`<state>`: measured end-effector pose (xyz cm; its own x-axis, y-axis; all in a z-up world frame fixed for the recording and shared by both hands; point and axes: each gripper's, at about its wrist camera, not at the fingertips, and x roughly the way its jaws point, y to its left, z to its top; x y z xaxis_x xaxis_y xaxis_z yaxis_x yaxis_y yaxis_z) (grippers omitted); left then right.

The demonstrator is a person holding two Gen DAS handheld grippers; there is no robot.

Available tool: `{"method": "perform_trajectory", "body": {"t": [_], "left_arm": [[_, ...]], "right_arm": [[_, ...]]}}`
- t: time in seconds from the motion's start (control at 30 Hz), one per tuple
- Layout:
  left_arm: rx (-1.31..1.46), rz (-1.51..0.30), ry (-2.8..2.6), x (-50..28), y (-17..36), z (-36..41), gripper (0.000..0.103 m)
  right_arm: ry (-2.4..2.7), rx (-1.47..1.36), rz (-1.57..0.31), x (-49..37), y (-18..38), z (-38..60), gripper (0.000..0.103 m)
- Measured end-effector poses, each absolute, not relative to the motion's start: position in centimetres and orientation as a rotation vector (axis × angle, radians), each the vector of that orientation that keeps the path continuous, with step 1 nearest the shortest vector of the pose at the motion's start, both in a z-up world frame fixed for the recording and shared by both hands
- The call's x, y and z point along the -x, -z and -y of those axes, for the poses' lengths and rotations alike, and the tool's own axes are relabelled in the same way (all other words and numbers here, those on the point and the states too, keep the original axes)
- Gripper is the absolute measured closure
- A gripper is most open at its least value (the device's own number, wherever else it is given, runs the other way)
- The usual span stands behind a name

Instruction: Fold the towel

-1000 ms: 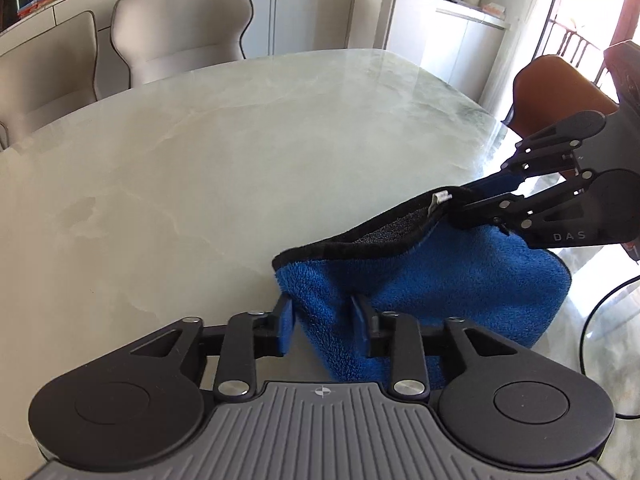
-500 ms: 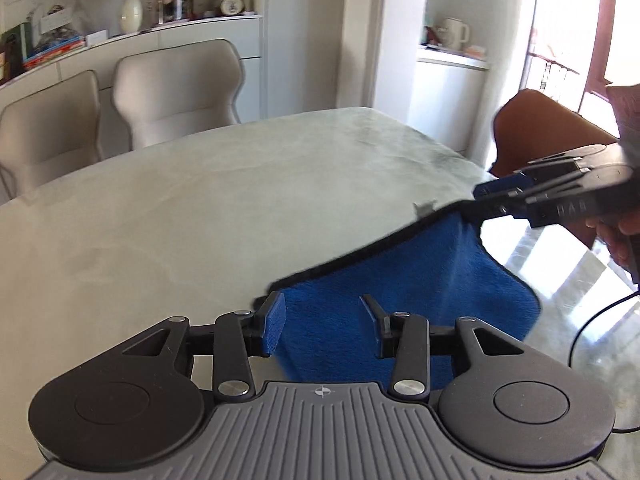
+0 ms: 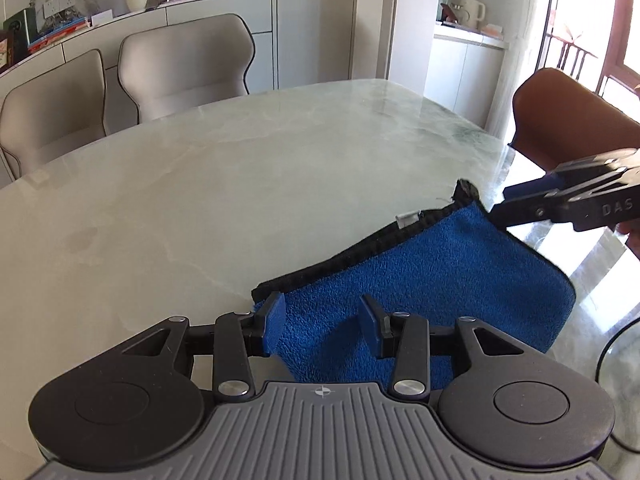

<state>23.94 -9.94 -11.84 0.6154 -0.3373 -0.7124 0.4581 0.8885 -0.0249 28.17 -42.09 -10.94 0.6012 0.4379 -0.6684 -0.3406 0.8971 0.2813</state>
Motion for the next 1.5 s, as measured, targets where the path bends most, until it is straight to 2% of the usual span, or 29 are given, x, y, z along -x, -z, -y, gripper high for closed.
{"method": "perform_trajectory", "body": {"t": [0.13, 0.2, 0.3, 0.53, 0.6, 0.7, 0.83, 0.9, 1.0, 1.17, 1.23, 1.4, 1.5], "left_arm": [[-0.162, -0.790, 0.455, -24.8, 11.8, 9.8, 0.060], [-0.162, -0.791, 0.453, -25.1, 11.8, 9.7, 0.060], [-0.162, -0.787, 0.448, -25.2, 11.8, 9.8, 0.060], [-0.191, -0.777, 0.430, -25.2, 11.7, 10.0, 0.060], [-0.195, -0.778, 0.405, -25.5, 11.7, 9.9, 0.056], [-0.197, -0.777, 0.372, -25.9, 11.7, 9.6, 0.056], [-0.202, -0.713, 0.453, -25.5, 10.8, 9.4, 0.054], [-0.252, -0.684, 0.519, -25.2, 10.5, 10.0, 0.052], [-0.300, -0.668, 0.571, -25.2, 10.6, 10.8, 0.051], [-0.301, -0.683, 0.616, -25.7, 11.0, 11.5, 0.051], [-0.315, -0.689, 0.631, -25.9, 11.1, 11.8, 0.051], [-0.332, -0.711, 0.636, -26.4, 11.5, 12.2, 0.051], [-0.341, -0.717, 0.645, -26.5, 11.5, 12.2, 0.051]], "right_arm": [[-0.467, -0.260, -0.845, -29.8, 12.5, 42.8, 0.064], [-0.475, -0.304, -0.848, -30.3, 13.0, 43.1, 0.076], [-0.476, -0.312, -0.813, -30.3, 12.9, 43.0, 0.090], [-0.531, -0.302, -0.734, -30.3, 11.1, 42.6, 0.091], [-0.534, -0.278, -0.725, -30.7, 10.7, 42.4, 0.091], [-0.548, -0.288, -0.752, -31.6, 11.0, 42.5, 0.091], [-0.558, -0.263, -0.817, -31.9, 12.2, 42.2, 0.087], [-0.573, -0.274, -0.822, -31.8, 12.4, 42.3, 0.079], [-0.573, -0.322, -0.829, -31.8, 12.7, 42.7, 0.076], [-0.589, -0.361, -0.898, -32.2, 13.5, 43.0, 0.062], [-0.586, -0.394, -0.893, -32.1, 13.7, 43.3, 0.061], [-0.527, -0.474, -0.858, -31.9, 13.9, 44.2, 0.038], [-0.575, -0.507, -0.849, -31.9, 14.0, 44.4, 0.035]]}}
